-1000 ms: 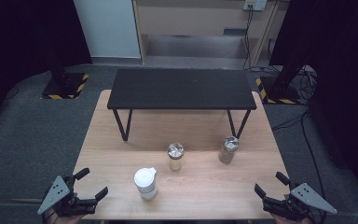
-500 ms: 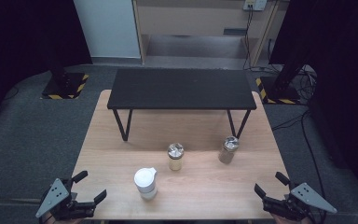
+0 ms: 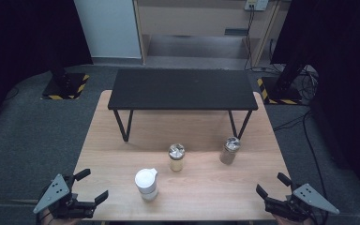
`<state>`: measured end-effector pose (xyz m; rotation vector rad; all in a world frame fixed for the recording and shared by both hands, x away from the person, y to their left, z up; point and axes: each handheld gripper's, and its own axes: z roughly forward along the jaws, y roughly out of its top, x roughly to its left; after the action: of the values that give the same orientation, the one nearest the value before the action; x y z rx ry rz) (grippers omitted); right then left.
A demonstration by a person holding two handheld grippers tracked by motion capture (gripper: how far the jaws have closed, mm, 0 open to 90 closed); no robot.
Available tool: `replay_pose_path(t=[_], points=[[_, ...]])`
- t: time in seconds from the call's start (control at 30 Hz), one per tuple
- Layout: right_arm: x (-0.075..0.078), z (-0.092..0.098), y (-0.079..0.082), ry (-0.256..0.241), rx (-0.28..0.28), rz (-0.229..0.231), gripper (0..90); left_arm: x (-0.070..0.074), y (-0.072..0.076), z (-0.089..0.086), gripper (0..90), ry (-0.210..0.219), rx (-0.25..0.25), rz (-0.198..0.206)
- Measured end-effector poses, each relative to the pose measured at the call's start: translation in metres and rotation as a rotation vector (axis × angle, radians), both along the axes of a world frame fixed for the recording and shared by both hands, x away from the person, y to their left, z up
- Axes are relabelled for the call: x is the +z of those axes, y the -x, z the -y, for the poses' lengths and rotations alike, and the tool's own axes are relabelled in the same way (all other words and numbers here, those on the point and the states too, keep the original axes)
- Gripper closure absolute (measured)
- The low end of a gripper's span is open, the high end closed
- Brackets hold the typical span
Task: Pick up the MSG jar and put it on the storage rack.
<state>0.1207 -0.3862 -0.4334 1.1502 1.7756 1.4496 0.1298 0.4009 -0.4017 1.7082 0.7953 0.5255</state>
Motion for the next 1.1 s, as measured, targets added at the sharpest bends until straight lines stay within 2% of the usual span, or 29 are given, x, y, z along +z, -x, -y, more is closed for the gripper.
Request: replay_pose_path(t=[0.07, 0.17, 0.6, 1.1], points=[[0.000, 0.000, 0.000, -0.002, 0.000, -0.001, 7.5, 0.003, -0.002, -0.001, 1.0, 0.008, -0.010, -0.016], [0.000, 0.001, 0.001, -0.005, -0.003, 0.003, 7.5, 0.010, -0.004, 0.001, 1.0, -0.002, -0.018, -0.024], [-0.001, 0.002, 0.001, -0.011, -0.006, 0.004, 7.5, 0.030, -0.014, 0.011, 0.9, -0.036, -0.064, -0.035], [-0.001, 0.002, 0.001, -0.015, -0.005, 0.004, 7.4, 0.040, -0.026, 0.025, 1.0, -0.062, -0.107, -0.058]])
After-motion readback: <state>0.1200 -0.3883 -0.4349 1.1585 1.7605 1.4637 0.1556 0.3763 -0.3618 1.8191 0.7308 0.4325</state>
